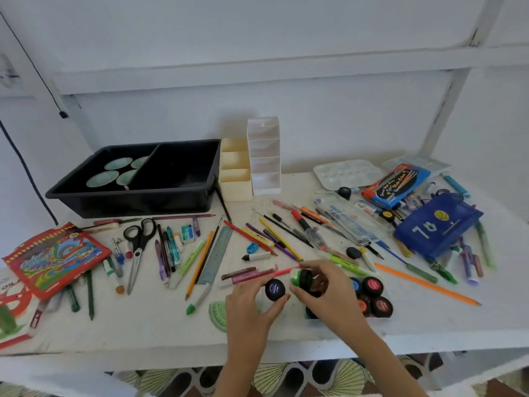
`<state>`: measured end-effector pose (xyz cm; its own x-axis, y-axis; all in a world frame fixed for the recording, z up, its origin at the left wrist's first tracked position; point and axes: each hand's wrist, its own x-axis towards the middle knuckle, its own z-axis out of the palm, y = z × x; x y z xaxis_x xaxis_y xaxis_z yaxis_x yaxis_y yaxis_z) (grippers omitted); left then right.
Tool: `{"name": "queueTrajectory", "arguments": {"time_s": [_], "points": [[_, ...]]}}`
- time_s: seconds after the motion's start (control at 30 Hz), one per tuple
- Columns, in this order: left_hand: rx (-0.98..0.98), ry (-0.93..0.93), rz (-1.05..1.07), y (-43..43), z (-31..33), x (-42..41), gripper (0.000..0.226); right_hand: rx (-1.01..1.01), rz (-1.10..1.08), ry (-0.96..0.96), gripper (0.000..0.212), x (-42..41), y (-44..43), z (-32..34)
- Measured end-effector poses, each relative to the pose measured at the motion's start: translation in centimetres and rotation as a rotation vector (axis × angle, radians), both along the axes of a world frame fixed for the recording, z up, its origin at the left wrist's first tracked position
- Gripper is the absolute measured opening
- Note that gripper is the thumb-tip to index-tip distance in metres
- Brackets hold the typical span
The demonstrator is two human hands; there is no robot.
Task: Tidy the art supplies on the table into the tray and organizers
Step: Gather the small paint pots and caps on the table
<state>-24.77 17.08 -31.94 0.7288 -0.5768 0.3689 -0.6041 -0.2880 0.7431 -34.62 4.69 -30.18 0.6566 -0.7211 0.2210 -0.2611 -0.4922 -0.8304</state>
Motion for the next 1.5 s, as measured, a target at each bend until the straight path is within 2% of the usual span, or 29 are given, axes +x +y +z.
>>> {"name": "queueTrajectory", "arguments": {"time_s": [0.1, 0.23, 0.33, 0.5, 0.67, 0.83, 1.0, 1.33, 1.4, 1.5], "points": [[0.047, -0.115, 0.06, 0.3, -0.8, -0.4, 0.046, -0.186, 0.063, 0.084, 0.039, -0.1, 0.8, -1.6], [0.104, -0.12, 0.099, 0.1, -1.1, -0.3, 0.048, -0.481, 0.022, 0.286, 0.045, 0.6, 1.4, -2.0], [0.188, -0.148, 0.096, -0.4, -0.7, -0.2, 0.052, -0.596, -0.044, 0.381, 0.049, 1.1, 1.9, -1.1], [0.395, -0.203, 0.015, -0.8, 0.7, 0.3, 0.051, -0.598, -0.095, 0.456, 0.051, 1.6, 2.0, -0.7], [0.718, -0.262, -0.106, -1.4, 1.9, 1.5, 0.053, -0.576, -0.052, 0.481, 0.061, 2.1, 1.8, -0.7], [0.806, -0.28, -0.131, -2.0, 2.2, 2.0, 0.054, -0.547, 0.015, 0.588, 0.043, 2.5, 1.9, -0.1], [0.824, -0.348, -0.146, -2.3, 1.9, 2.6, 0.052, -0.52, 0.006, 0.641, 0.041, 2.9, 1.6, 0.1], [0.756, -0.247, -0.204, -1.9, 1.5, 2.7, 0.059, -0.492, 0.061, 0.573, 0.052, 1.6, 1.2, 0.0], [0.671, -0.165, -0.228, -1.6, 1.8, 2.5, 0.057, -0.423, 0.138, 0.513, 0.05, 1.0, 0.8, -0.1], [0.484, -0.047, -0.335, -1.8, 2.9, 1.8, 0.062, -0.217, 0.165, 0.242, 0.04, 0.1, 0.2, 0.3]]}}
